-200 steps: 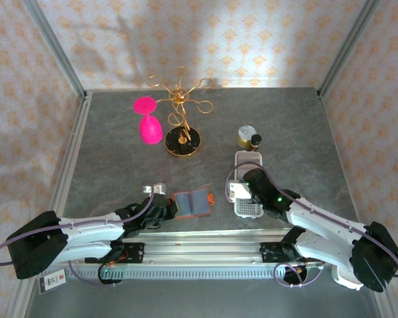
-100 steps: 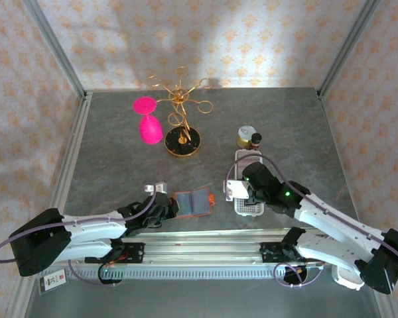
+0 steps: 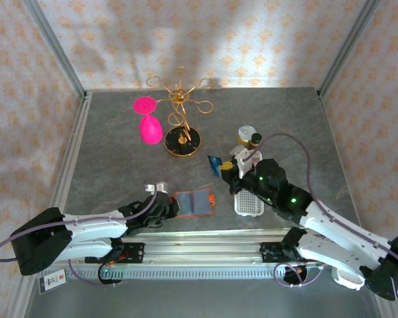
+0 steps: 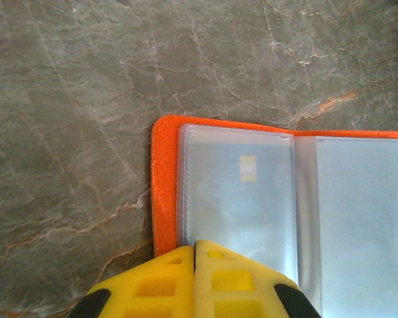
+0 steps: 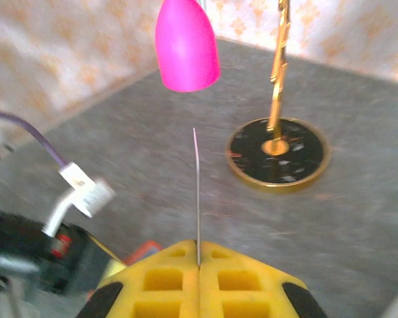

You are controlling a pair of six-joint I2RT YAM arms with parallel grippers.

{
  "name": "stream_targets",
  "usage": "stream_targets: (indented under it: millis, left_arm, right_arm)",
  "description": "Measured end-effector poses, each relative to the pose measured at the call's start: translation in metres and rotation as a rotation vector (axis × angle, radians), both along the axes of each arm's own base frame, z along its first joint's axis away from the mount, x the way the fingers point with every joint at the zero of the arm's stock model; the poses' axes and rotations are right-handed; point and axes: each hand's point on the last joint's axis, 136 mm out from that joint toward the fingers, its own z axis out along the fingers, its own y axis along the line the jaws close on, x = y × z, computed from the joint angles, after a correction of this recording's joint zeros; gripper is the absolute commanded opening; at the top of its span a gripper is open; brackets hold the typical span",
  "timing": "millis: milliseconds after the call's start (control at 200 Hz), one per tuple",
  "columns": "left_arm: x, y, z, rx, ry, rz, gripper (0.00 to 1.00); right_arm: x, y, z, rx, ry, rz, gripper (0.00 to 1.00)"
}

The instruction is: Put the credit cards into the card holder

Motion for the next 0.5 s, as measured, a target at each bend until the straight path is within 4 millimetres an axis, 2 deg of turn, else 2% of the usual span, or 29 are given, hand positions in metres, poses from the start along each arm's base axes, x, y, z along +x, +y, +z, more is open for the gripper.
stream_targets:
  millis: [105,230,380,501]
  left_arm:
    - [0.000,0.000,0.000,0.000,0.000,0.000,0.00]
    - [0.000,0.000,0.000,0.001,0.001,0.000,0.00]
    - [0.001,-0.001,0.000,0.004,0.003,0.000,0.00]
    - [0.001,-0.002,-0.001,0.006,0.005,0.000,0.00]
  right_arm:
    - [-0.004,0.025,-0.037,0.129,0.275,-0.001,0.00]
    - [-0.019,0.044,-0.079,0.179,0.545,-0.051,0.00]
    - [-0.032,0.061,-0.100,0.227,0.704,-0.093,0.00]
    - [-0.036,0.067,-0.128,0.196,0.790,-0.149,0.00]
